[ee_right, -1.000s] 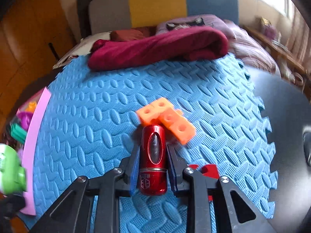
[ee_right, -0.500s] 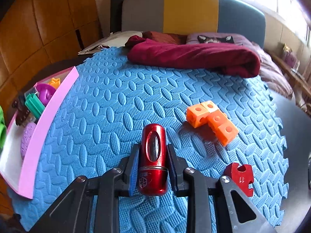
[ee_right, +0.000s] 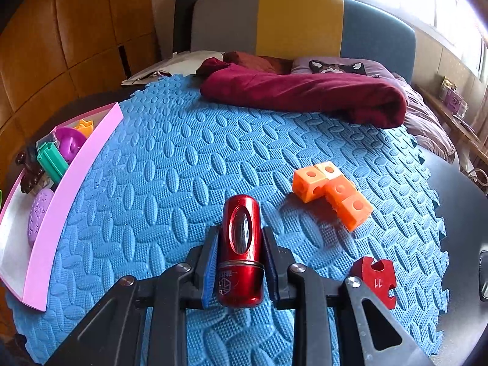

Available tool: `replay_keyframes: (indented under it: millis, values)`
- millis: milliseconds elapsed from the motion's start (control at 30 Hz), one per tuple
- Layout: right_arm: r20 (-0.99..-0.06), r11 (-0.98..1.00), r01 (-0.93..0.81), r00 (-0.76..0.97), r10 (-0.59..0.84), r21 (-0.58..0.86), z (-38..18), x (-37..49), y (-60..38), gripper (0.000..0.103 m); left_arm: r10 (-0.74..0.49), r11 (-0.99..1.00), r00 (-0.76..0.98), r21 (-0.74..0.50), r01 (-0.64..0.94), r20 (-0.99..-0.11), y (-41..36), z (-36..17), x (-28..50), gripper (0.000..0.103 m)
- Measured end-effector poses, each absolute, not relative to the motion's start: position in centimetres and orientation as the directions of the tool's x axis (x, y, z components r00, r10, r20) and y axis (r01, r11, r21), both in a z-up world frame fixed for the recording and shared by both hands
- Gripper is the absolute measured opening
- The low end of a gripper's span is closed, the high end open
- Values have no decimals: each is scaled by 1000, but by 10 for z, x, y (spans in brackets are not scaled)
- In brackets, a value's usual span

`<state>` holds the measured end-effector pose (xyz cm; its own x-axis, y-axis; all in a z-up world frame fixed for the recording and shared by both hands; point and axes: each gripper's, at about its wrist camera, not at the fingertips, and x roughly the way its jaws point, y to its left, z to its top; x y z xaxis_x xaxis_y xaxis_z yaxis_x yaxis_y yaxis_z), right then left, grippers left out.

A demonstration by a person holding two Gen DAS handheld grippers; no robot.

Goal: Organize rigid objects
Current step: 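Carry the white-green dispenser over the white tray with the left tool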

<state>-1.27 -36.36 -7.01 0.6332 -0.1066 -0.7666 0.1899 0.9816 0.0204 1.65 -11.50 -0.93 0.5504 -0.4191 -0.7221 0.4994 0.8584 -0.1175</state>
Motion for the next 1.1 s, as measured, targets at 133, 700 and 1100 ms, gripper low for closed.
replay_keyframes:
  millis: [133, 700, 1100]
  values:
    - [-766, 982, 190, 634, -105, 23, -70, -13, -364, 26, -398, 873, 560, -113, 474, -726, -103, -13, 19, 63]
    - [-766, 982, 190, 634, -108, 19, -70, -13, -364, 26, -336, 910, 553, -112, 400, -762, -73, -34, 26, 63]
    - [-765, 982, 190, 634, -108, 19, -70, -13, -363, 26, -346, 920, 528, -170, 354, -776, -52, -42, 32, 63]
